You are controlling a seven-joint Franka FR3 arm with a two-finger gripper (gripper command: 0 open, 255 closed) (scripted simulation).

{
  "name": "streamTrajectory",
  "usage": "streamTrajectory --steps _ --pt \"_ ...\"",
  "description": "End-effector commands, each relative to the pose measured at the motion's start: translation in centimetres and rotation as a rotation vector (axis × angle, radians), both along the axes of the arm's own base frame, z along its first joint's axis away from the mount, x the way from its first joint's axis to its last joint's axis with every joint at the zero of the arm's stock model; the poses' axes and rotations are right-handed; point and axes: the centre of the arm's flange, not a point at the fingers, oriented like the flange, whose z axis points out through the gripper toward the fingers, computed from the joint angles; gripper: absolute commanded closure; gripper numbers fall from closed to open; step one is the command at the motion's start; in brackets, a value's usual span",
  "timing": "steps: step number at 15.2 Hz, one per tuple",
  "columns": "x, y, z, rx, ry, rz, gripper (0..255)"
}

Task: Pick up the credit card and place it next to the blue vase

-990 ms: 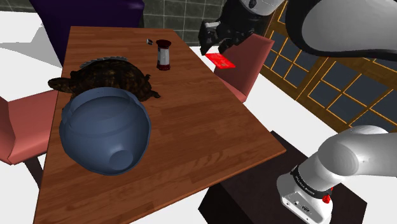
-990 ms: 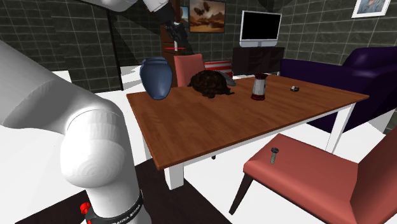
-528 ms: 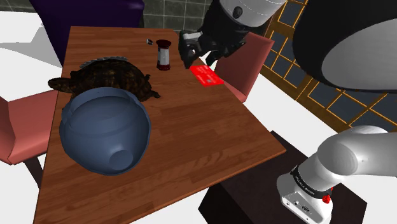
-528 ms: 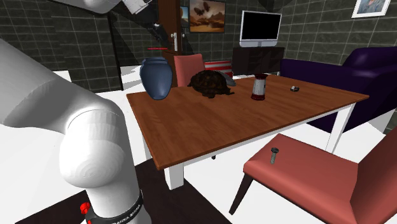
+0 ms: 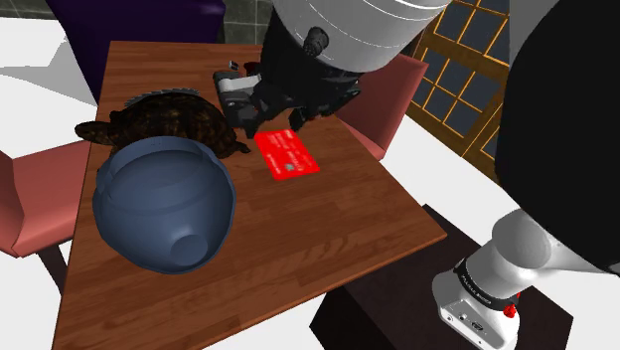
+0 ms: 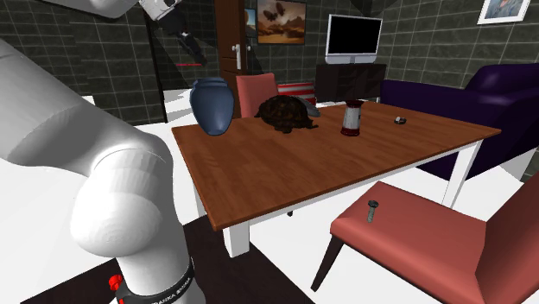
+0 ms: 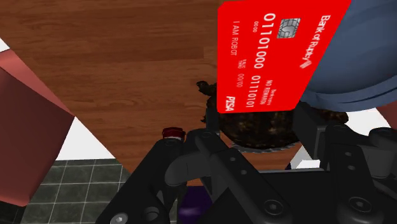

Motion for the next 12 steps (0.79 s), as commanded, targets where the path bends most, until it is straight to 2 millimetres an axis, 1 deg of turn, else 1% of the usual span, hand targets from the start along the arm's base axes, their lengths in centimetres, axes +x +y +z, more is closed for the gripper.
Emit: streamTrajectory --steps 1,5,6,12 --pt "-1.2 2.6 0.2 0.001 0.001 -0.001 255" --pt "-3.3 7.4 0.2 0.001 0.001 -0.001 255" --pt "-3.6 8.0 0.2 0.001 0.001 -0.001 255" --pt "-3.6 8.0 -3.0 0.001 0.001 -0.001 255"
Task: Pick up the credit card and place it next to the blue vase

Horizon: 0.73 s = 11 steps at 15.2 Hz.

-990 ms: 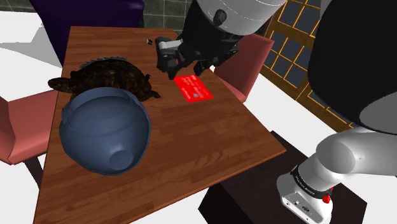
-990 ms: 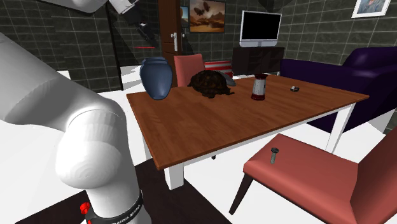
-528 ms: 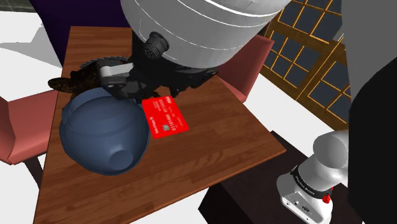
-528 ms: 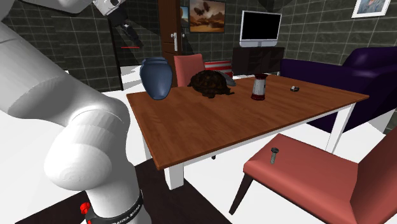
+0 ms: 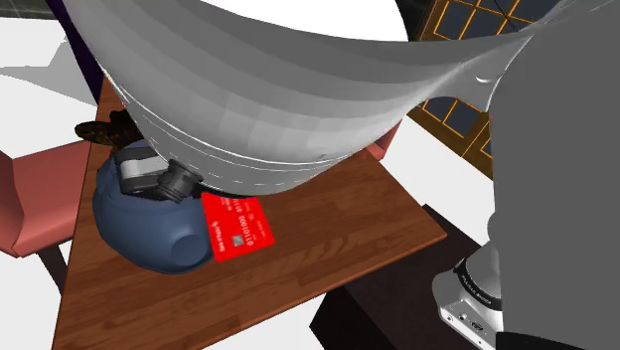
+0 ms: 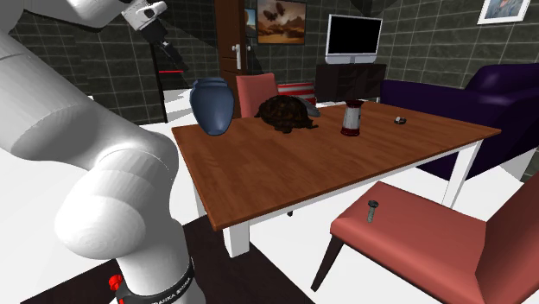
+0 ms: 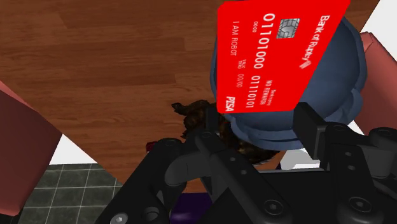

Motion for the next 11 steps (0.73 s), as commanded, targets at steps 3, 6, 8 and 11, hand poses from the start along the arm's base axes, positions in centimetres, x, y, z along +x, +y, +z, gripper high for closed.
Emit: streamTrajectory --steps 3,6,8,11 --pt "-0.1 0.0 -2.1 0.0 0.0 0.0 255" --pt "-0.1 0.0 -3.7 0.0 0.0 0.0 255" --pt "-0.1 0.0 -4.7 0.0 0.0 0.0 255" --pt "-0.1 0.0 -6.3 0.0 0.0 0.0 255"
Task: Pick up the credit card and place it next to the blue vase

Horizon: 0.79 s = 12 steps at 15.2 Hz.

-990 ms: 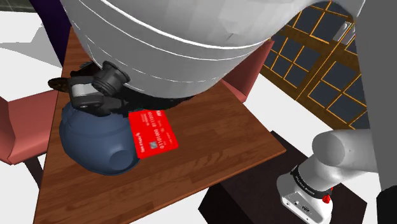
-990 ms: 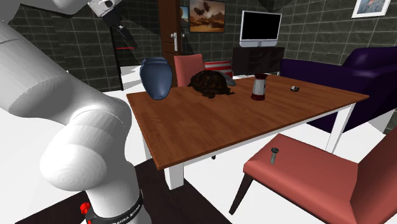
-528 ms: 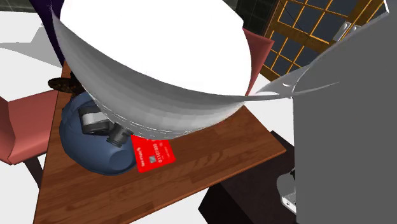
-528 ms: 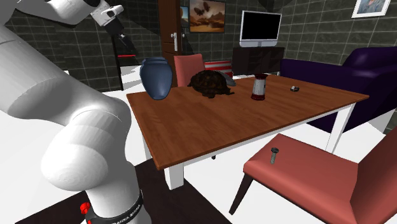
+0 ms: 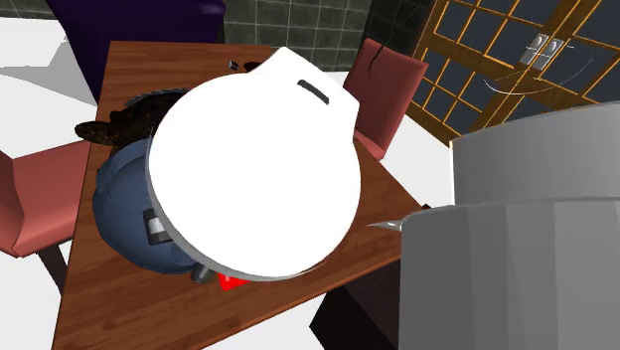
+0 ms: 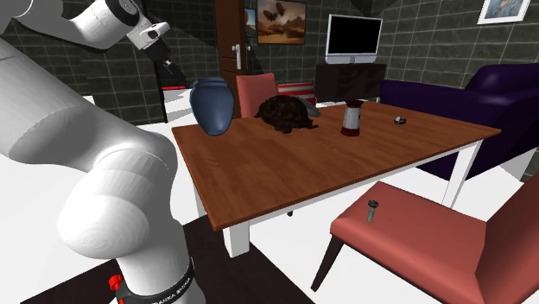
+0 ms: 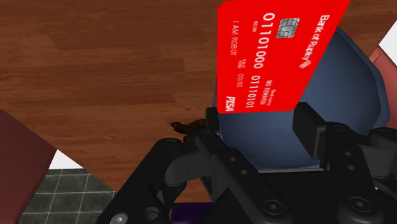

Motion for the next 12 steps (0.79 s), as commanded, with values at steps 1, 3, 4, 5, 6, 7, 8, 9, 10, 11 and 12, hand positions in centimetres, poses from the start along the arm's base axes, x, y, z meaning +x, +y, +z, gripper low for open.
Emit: streamTrajectory --steps 1,3,4,5,6,7,8,9,10,11,12 --pt "0.1 0.0 -1.1 0.0 0.0 0.0 255" --pt "0.1 0.0 -2.2 0.0 0.0 0.0 255" --pt "0.1 0.0 -2.7 0.0 0.0 0.0 255" --pt "0.1 0.0 -3.2 0.0 0.0 0.0 255" --pt "0.1 0.0 -3.8 0.0 0.0 0.0 255" --pt "0.1 0.0 -4.3 0.0 0.0 0.0 255" --pt "0.1 0.0 -4.8 0.0 0.0 0.0 255" --pt "0.1 0.0 -5.3 0.0 0.0 0.0 255" --pt "0.1 0.0 -5.9 0.0 0.0 0.0 255" --pt "0.1 0.0 -6.4 0.0 0.0 0.0 255" --pt "0.1 0.0 -6.9 0.0 0.0 0.0 255"
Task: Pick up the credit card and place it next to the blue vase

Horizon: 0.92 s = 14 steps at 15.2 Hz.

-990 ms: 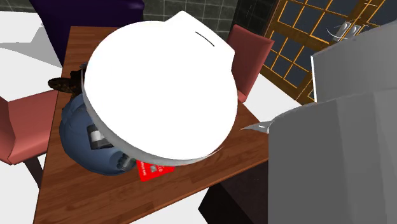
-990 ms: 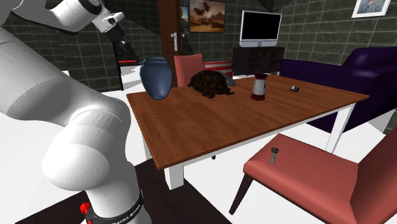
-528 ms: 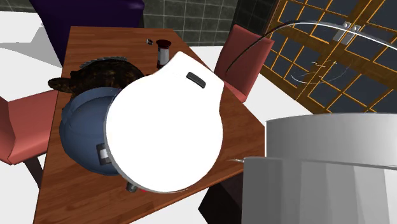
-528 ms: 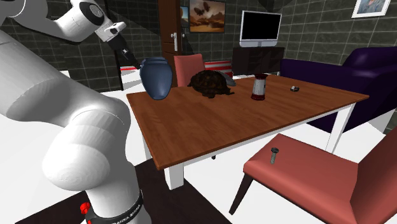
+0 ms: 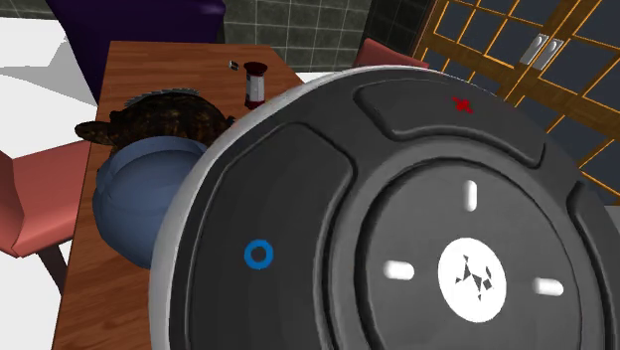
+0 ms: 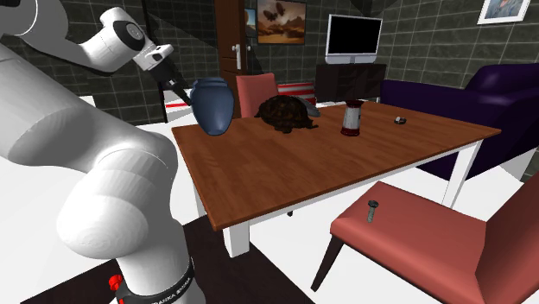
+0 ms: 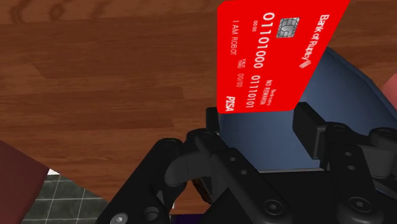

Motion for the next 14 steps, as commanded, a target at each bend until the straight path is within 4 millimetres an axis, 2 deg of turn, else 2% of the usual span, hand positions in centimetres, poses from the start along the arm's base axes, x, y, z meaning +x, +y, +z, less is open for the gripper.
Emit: streamTrajectory --steps 1,14 --pt "0.0 0.0 -0.9 0.0 0.0 0.0 255" --pt "0.0 0.0 -7.8 0.0 0.0 0.0 255"
